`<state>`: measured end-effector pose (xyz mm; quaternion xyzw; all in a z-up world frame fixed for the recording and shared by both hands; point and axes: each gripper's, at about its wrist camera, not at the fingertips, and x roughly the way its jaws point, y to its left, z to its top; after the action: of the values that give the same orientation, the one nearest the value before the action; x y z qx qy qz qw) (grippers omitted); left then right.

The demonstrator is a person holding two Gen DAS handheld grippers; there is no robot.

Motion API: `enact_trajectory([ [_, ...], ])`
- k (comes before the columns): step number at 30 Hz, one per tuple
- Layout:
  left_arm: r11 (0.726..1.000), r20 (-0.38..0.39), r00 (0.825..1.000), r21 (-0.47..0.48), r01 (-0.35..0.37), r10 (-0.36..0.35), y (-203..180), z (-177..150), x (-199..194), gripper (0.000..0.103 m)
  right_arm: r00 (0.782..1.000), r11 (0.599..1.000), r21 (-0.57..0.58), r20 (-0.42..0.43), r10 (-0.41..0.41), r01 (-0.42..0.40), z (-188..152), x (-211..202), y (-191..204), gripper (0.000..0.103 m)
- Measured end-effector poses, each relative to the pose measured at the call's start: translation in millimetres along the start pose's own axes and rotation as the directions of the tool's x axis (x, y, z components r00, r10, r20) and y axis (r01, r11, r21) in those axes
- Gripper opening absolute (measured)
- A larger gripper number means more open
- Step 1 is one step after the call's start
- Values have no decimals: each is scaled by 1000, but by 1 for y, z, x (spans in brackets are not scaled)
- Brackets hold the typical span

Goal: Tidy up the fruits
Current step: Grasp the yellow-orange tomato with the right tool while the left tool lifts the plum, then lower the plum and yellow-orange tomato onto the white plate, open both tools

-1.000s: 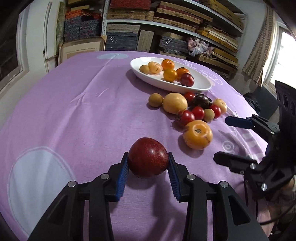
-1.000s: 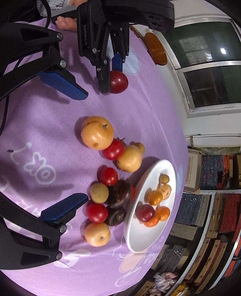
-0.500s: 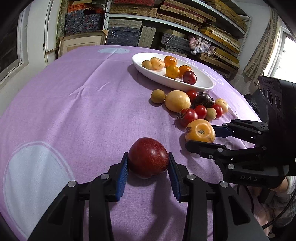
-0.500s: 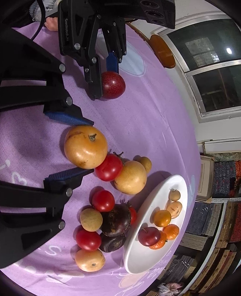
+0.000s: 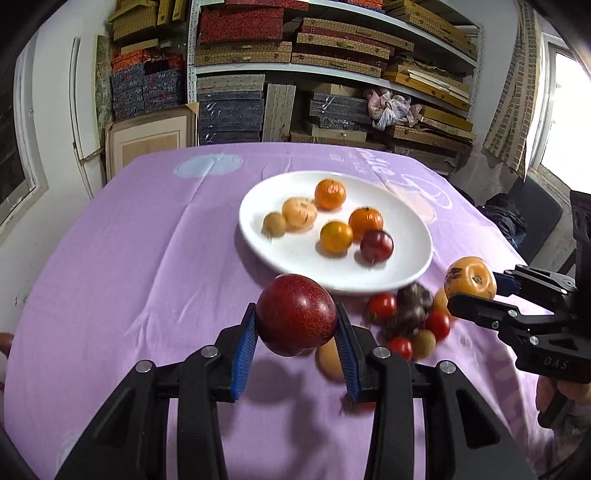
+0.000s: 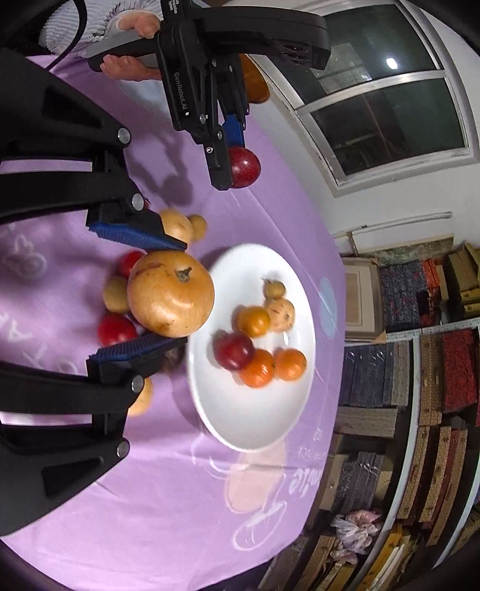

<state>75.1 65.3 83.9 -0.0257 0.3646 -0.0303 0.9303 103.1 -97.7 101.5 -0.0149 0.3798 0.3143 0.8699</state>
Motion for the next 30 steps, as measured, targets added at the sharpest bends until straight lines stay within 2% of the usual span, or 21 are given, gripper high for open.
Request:
enact_trajectory([
  [3,999,-11,999,-17,30,-30,-7,36,31,41,998,998,17,2,-56,56,33,15,-23,43],
  [6,998,-34,999,-49,34,-36,-6,53,62,41,997,994,78,2,-83,83,54,38,-49,43],
  [8,997,-56,998,-75,28,-32,-1,56,80,41,993,988,104,3,-114,113,55,52,-64,43],
  [12,992,-111,992,-118,42,-55,16,49,106,41,993,986,119,-58,-107,114,42,78,-84,43],
  [17,997,-110,993,-77,31,-39,12,47,111,41,993,989,108,-65,-98,104,37,92,-85,44],
  [19,997,-104,994,-77,28,-36,13,46,110,42,993,990,94,-55,-103,108,37,88,-79,56],
  [20,996,-100,994,-79,32,-40,12,46,109,42,993,990,88,-44,-110,114,37,86,-78,58],
  [24,996,-61,997,-76,43,-48,11,47,98,42,996,992,86,-14,-93,94,40,70,-71,58],
  [26,995,-40,998,-83,50,-53,13,49,89,48,998,994,87,5,-70,70,43,56,-66,62],
  [28,994,-18,998,-93,55,-57,16,50,77,55,998,996,69,25,-62,60,45,39,-58,77],
  [30,993,-1,997,-93,74,-74,19,45,62,60,998,998,29,37,-58,57,42,23,-47,85],
])
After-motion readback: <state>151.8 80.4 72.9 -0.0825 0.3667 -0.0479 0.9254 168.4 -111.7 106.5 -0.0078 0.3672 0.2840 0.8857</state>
